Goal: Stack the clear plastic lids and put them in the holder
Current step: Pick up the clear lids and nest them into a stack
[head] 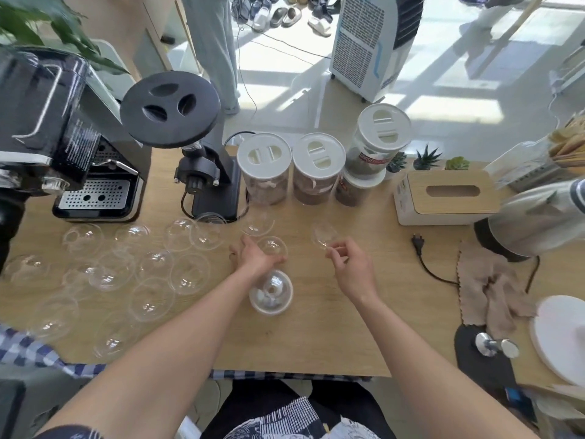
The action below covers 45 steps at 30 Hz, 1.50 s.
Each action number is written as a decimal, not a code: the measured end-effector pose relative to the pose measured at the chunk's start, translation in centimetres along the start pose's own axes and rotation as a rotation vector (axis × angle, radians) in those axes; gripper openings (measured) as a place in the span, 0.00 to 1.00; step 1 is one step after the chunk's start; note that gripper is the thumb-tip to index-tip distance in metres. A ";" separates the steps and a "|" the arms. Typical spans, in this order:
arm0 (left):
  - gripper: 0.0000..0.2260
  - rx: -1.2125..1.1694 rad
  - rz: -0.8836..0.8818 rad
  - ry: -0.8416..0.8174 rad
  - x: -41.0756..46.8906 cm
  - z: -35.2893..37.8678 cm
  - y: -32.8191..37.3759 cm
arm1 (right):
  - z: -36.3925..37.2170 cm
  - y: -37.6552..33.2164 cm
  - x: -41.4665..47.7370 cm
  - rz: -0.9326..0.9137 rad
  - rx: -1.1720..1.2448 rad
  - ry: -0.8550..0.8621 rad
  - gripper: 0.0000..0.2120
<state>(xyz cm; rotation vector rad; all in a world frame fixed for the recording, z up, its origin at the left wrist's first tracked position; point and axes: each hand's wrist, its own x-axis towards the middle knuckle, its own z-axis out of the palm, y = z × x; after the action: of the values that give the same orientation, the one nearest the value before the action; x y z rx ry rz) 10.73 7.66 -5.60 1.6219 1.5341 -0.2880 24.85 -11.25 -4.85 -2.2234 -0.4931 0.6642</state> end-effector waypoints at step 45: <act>0.45 0.034 0.532 -0.111 -9.6 -2.7 -9.3 | 4.3 -2.3 -8.2 0.424 0.276 -0.460 0.12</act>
<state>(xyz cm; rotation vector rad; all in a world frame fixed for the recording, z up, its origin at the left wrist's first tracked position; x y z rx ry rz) -0.74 1.64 -1.34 1.9347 0.9706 -0.1080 15.47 -11.74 -3.17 -1.9193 -0.1289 1.3950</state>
